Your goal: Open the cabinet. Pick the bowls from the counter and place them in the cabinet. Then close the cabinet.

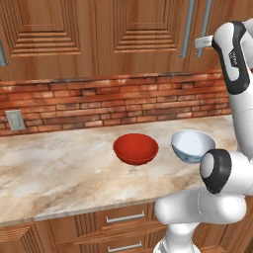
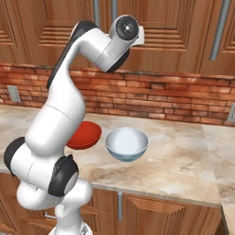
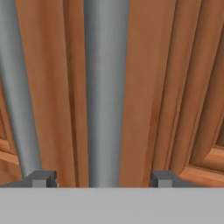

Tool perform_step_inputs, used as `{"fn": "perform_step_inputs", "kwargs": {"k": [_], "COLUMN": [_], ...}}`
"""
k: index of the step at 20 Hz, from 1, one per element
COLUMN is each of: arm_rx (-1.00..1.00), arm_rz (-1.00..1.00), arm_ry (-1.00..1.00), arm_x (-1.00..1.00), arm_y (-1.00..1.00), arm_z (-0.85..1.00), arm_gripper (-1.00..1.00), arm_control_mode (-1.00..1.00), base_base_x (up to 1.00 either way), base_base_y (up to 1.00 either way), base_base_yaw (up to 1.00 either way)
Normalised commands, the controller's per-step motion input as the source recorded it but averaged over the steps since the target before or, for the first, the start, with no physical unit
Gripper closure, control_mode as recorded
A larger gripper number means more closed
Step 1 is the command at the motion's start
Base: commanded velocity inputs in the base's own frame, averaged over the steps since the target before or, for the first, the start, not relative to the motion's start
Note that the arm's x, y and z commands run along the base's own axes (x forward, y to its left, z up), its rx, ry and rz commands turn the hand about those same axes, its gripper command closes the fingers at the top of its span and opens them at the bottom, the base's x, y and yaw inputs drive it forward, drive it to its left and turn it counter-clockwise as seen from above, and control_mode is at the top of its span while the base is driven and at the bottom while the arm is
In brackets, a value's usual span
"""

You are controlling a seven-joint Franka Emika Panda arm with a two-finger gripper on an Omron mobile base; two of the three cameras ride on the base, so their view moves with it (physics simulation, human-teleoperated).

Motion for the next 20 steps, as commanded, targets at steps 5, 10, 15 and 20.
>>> {"fn": "perform_step_inputs", "kwargs": {"k": [5, 10, 15, 20], "arm_rx": [-0.02, -0.1, -0.09, 0.03], "arm_rz": [0.0, -0.13, -0.19, -0.01], "arm_ry": [-0.05, -0.07, -0.03, 0.0], "arm_x": [0.33, 0.28, 0.47, 0.78], "arm_y": [0.04, 0.32, 0.33, 0.0], "arm_z": [0.0, 0.0, 0.0, -0.05], "arm_gripper": [-1.0, -1.0, -1.0, 1.0], "arm_control_mode": [-1.0, -1.0, -1.0, -1.0], "base_base_x": [0.0, 0.0, 0.0, 0.0], "base_base_y": [0.0, 0.0, 0.0, 0.0], "base_base_yaw": [0.0, 0.0, 0.0, 0.0]}}
